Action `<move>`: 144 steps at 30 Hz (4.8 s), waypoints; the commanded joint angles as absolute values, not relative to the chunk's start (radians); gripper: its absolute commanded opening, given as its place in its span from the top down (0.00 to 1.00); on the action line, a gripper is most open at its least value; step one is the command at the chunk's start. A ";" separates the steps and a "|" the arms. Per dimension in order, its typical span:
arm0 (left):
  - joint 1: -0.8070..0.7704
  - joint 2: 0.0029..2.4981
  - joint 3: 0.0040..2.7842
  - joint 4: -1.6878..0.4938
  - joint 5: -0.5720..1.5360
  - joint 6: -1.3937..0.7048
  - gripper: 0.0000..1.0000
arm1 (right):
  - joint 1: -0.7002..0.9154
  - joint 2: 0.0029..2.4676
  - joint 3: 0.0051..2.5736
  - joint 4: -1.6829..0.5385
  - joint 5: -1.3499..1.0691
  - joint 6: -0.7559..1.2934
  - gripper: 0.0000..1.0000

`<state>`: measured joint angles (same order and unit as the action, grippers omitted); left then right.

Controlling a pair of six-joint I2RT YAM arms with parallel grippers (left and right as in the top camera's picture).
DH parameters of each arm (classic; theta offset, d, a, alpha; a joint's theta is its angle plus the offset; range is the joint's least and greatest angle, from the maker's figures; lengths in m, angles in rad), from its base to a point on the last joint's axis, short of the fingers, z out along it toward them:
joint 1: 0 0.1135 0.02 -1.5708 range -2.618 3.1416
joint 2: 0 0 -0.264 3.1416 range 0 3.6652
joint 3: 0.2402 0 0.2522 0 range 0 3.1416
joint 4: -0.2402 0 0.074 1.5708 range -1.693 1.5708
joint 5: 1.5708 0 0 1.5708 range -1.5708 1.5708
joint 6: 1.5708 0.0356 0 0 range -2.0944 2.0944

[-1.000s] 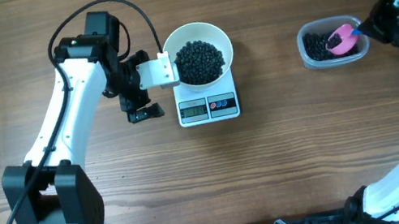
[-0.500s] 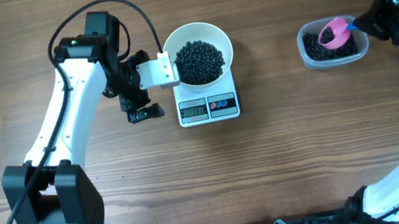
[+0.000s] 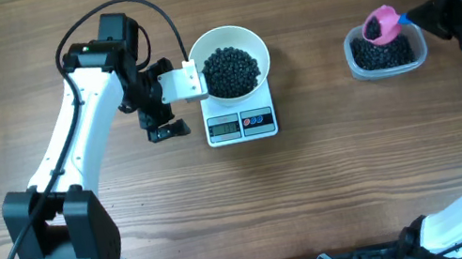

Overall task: Scoop item into bowl and weigh 150g on scale
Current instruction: 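Lift the filled scoop and carry it over the white bowl, then tilt the scoop with the right gripper to pour beans into the bowl, then carry the empty scoop back to the bean tub with the right gripper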

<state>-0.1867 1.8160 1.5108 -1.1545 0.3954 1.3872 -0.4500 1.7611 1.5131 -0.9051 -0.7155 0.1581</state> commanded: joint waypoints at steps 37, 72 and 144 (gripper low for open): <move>-0.181 1.818 1.502 -1.155 0.422 1.407 0.00 | 0.207 1.779 1.539 -0.427 -0.725 -0.296 0.96; -0.181 1.818 1.502 -1.155 0.422 1.407 0.00 | 0.268 1.779 1.539 -0.487 -0.505 -0.731 0.96; -0.181 1.818 1.502 -1.155 0.422 1.407 0.00 | -0.216 1.703 1.539 -0.919 -0.410 0.052 0.96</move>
<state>-0.1867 1.8160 1.5108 -1.1545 0.3954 1.3876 -0.2150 1.7294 1.5257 -0.9287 -0.4431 0.0460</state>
